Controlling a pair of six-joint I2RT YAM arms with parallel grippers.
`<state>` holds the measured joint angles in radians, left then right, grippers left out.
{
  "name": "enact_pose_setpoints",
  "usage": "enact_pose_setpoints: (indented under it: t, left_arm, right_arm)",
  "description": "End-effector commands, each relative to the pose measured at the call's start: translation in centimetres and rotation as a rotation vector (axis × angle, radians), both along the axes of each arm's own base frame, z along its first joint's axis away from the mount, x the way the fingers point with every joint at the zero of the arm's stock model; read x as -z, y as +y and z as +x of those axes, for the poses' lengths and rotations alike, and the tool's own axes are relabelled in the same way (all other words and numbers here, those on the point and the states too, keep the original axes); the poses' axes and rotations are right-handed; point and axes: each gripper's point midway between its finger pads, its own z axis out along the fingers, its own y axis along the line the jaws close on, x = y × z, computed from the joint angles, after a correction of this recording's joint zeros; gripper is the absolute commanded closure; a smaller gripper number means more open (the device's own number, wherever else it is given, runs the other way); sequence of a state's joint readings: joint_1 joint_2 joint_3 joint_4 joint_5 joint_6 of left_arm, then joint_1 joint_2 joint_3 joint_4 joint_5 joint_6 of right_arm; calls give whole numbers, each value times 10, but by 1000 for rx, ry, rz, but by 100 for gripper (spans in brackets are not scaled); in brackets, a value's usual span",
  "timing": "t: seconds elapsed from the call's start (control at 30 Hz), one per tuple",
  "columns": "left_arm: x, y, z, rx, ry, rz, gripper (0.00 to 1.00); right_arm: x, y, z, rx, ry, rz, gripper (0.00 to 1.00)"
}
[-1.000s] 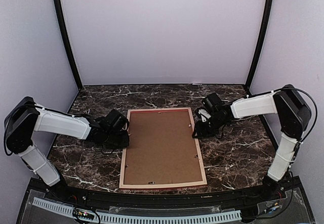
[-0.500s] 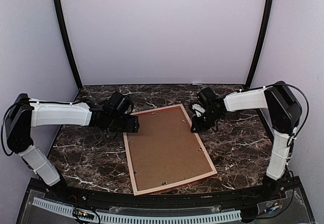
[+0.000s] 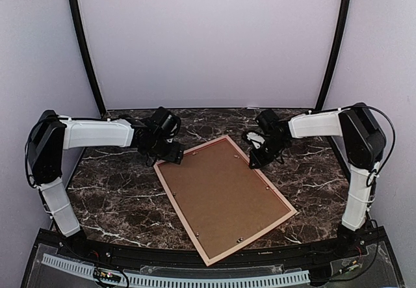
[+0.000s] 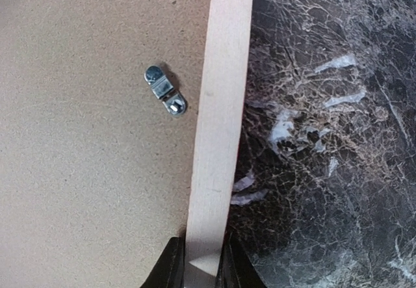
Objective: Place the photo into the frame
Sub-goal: Adjust the photo frame at the center of the board.
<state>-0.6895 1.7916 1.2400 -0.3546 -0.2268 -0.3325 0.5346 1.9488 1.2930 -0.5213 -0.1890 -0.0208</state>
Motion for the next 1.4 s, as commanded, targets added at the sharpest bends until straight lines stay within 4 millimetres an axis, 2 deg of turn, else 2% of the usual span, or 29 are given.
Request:
enact_pose_setpoints:
  t: [0.0,0.13,0.2,0.23,0.27,0.3,0.33,0.37,0.4,0.43,0.47,0.53,0.7,0.97,1.27,1.37]
  left_arm:
    - [2,10,4,12,36,31,20]
    - [13,23,-8,-48,97,48,20]
    - [23,33,-23,-94,146,46,21]
    - [22,36,-29,-109,153,30,21]
    - [33,41,-41,-142,188,11,22]
    - [27,42,-46,-155,184,-19,22]
    - [37,46,-57,-188,213,-47,22]
    - [31,46,-61,-198,204,-84,23]
    - [34,46,-69,-213,214,-133,23]
    - [32,39,-68,-222,212,-193,23]
    - [40,42,-76,-227,226,-205,22]
    - [46,36,-78,-227,236,-252,22]
    - [49,24,-66,-223,247,-265,22]
    - [43,22,-42,-261,175,-249,23]
    - [27,25,-26,-274,110,-237,27]
    - [30,28,-21,-285,113,-218,27]
  right_arm:
    - [6,2,0,-8,23,-2,81]
    - [8,-7,9,140,53,13,82]
    - [10,-15,14,227,74,49,84]
    - [7,-17,16,263,76,71,85]
    - [6,-19,16,293,80,92,85]
    - [4,-20,16,323,83,114,86]
    - [4,-20,16,346,87,133,87]
    - [3,-19,15,367,91,152,87]
    - [3,-17,14,381,100,173,88]
    - [3,-16,12,399,107,197,89]
    - [3,-13,10,406,113,216,89]
    - [7,-10,4,411,124,226,89]
    - [14,-6,-11,414,142,219,87]
    - [16,9,-30,410,158,238,82]
    - [13,12,-32,415,144,237,76]
    - [9,11,-31,417,137,238,73]
